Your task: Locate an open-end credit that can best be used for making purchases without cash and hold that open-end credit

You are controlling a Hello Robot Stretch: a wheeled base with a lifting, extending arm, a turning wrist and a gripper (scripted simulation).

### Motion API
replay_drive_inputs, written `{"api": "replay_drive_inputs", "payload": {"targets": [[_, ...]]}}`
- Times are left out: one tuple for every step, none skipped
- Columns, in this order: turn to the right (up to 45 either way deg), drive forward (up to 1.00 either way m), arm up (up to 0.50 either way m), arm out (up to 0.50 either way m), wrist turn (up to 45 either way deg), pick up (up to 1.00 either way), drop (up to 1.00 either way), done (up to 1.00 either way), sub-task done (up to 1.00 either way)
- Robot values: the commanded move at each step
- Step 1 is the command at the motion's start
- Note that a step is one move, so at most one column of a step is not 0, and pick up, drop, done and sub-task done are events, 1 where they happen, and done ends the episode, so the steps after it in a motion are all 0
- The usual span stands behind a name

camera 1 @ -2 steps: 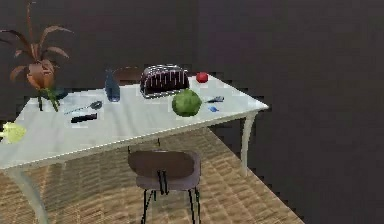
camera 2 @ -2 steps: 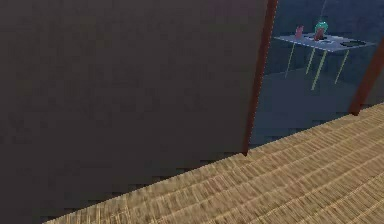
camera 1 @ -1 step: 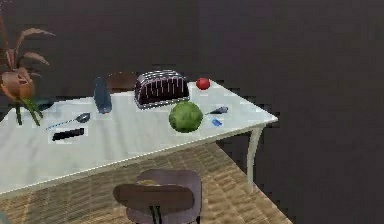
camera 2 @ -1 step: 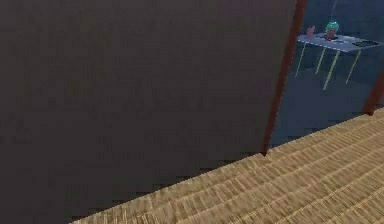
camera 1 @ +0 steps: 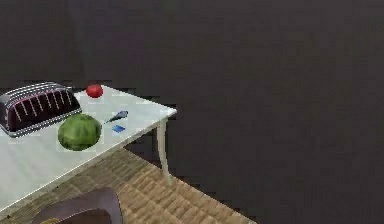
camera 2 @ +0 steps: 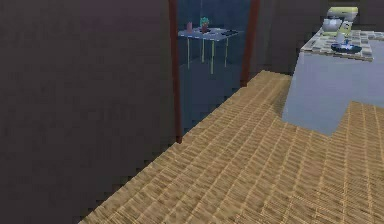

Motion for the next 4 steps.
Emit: {"api": "replay_drive_inputs", "payload": {"targets": [[0.0, 0.1, 0.0, 0.0, 0.0, 0.0, 0.0, 0.0, 0.0], [-45.0, 0.0, 0.0, 0.0, 0.0, 0.0, 0.0, 0.0, 0.0], [-45.0, 0.0, 0.0, 0.0, 0.0, 0.0, 0.0, 0.0, 0.0], [-21.0, 0.0, 0.0, 0.0, 0.0, 0.0, 0.0, 0.0, 0.0]]}}
